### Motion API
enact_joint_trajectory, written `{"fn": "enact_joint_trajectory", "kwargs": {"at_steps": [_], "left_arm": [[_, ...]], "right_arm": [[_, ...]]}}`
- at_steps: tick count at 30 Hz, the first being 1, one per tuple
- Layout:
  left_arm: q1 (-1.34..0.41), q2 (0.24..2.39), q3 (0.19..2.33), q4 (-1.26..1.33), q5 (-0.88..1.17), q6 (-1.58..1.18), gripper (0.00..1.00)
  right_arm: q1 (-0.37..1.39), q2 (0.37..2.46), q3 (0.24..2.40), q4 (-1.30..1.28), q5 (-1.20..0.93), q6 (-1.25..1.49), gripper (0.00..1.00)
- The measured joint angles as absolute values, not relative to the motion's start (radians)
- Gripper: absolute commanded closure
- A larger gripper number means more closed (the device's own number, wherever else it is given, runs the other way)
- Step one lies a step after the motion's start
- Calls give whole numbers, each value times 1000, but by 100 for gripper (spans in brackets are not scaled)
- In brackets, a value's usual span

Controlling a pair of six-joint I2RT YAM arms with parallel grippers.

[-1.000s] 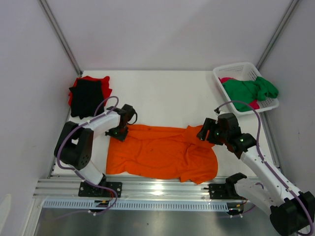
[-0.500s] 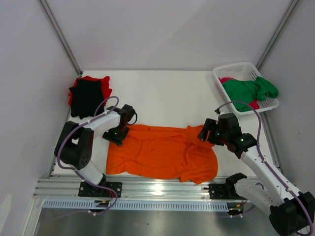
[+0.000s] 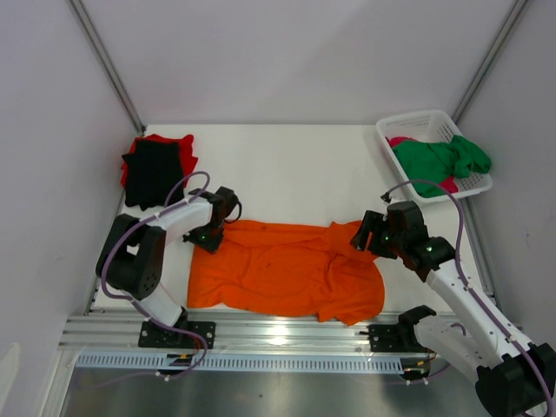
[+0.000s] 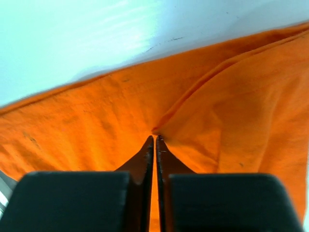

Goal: Fold and stack the t-shirts
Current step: Flatten out the tshirt

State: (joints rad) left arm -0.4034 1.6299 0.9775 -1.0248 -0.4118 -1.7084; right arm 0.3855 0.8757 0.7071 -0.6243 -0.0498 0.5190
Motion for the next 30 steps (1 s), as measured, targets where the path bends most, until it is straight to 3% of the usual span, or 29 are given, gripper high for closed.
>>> {"fn": "enact_joint_trajectory", "kwargs": {"at_steps": [12, 15, 16, 17, 19, 21, 22, 30], "left_arm": [[-404, 1615, 931, -1014, -433, -1708, 98], [-407, 1596, 931, -995, -441, -1692, 89], [-408, 1587, 931, -988, -442, -1689, 77], [-408, 1574, 931, -976, -442, -1678, 57], [-410, 1551, 931, -965, -442, -1663, 42], [-414, 1530, 931, -962, -447, -1664, 41], [-417, 1522, 931, -962, -450, -1666, 33], [-426, 1460, 857, -925, -450, -1697, 32]], "right_arm": [[384, 876, 707, -630, -50, 519, 29], [384, 876, 707, -631, -51, 521, 29], [384, 876, 707, -631, -51, 521, 29], [384, 876, 707, -631, -51, 522, 29], [384, 876, 707, -630, -51, 523, 29], [384, 876, 707, -630, -52, 523, 29], [384, 876, 707, -630, -54, 524, 29], [384, 876, 707, -624, -61, 530, 29]]}}
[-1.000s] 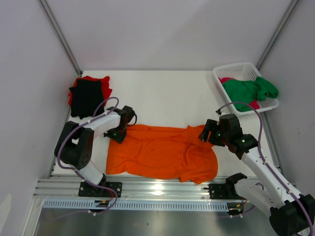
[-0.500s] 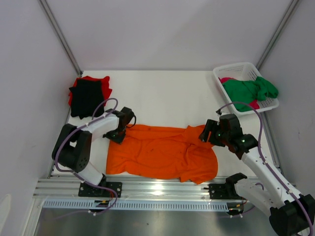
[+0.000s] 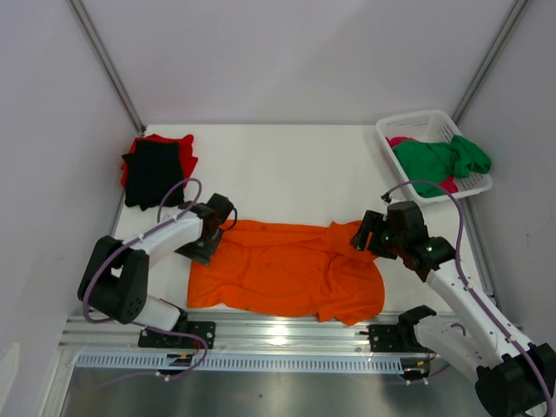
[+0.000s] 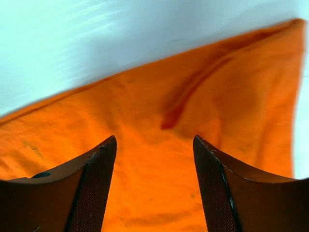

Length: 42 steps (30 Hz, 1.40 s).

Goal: Fold and stack the t-shirts
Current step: Flatten out the tshirt

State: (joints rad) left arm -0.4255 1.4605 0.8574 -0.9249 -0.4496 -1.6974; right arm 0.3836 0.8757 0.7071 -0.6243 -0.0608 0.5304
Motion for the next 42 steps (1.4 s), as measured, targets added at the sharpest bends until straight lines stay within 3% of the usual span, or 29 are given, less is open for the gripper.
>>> {"fn": "enact_joint_trajectory", "kwargs": {"at_steps": [29, 42], "left_arm": [[-427, 1428, 788, -717, -461, -1645, 32], [-428, 1428, 787, -743, -468, -1658, 34]], "right_arm": [[383, 876, 707, -623, -73, 535, 29], [383, 878, 707, -632, -72, 533, 29]]}}
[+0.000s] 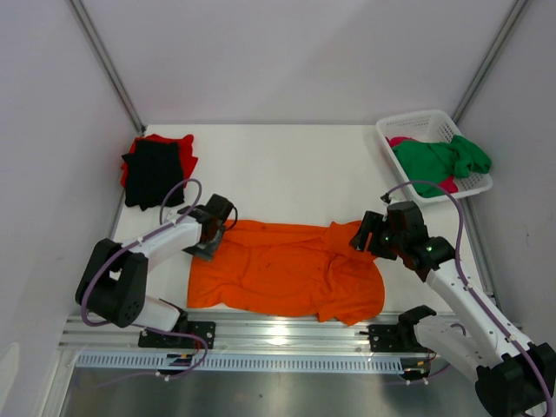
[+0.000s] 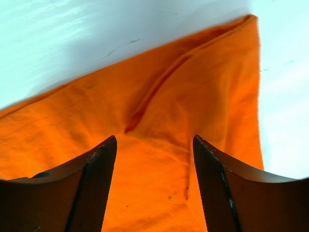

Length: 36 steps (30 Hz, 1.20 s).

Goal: Fold and stack the t-shirts
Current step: Flatten out the tshirt

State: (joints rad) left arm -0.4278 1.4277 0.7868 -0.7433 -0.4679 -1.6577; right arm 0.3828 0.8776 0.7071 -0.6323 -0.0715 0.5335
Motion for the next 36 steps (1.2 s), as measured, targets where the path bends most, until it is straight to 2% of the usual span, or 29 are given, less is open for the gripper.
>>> {"fn": "enact_joint_trajectory", "kwargs": {"at_steps": [8, 17, 20, 22, 26, 29, 36], "left_arm": [[-428, 1434, 783, -789, -469, -1675, 36], [-428, 1553, 864, -795, -467, -1670, 35], [-428, 1558, 867, -791, -467, -1666, 38], [-428, 1558, 867, -783, -468, -1665, 44], [-428, 1558, 867, -772, -469, -1653, 84], [-428, 1558, 866, -762, -469, -1641, 99], [-428, 1558, 865, -744, -468, -1632, 99]], "right_arm": [[383, 882, 707, -632, -72, 533, 29], [383, 876, 707, -646, -67, 530, 29], [383, 870, 707, -657, -64, 529, 29], [383, 870, 707, -661, -64, 529, 29], [383, 870, 707, -662, -64, 529, 29], [383, 870, 709, -662, -64, 530, 29], [383, 870, 709, -664, -60, 530, 29]]}}
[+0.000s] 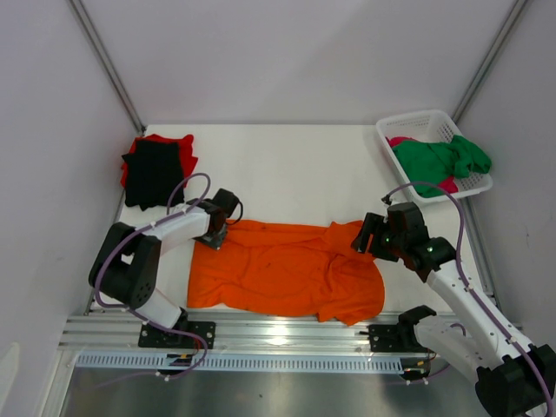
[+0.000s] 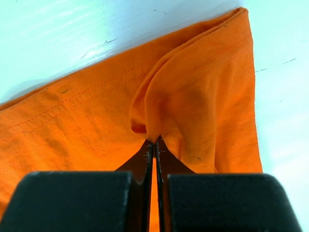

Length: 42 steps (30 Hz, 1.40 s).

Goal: Fold and stack the t-shirts
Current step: Flatten out the tshirt

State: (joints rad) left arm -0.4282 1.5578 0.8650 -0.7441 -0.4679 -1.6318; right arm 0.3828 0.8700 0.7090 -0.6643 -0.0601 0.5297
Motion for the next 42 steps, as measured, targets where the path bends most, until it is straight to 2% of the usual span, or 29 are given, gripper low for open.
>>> {"fn": "enact_joint_trajectory", "kwargs": {"at_steps": [7, 20, 30, 33, 42], "left_arm": [[-428, 1533, 894, -760, -464, -1573, 99], [-418, 1528, 1217, -768, -530, -1279, 99], [-372, 1712, 1478, -768, -535, -1112, 99], [-361, 1756, 1494, -770, -516, -1091, 99], [-358, 1774, 1484, -769, -460, -1060, 99]], "right_arm": [[383, 870, 709, -658, -60, 532, 29], [383, 889, 709, -590, -57, 556, 29], [383, 933, 709, -518, -30, 614, 29], [383, 948, 709, -496, -11, 661, 29], [385, 1188, 710, -457, 173, 899, 29]]}}
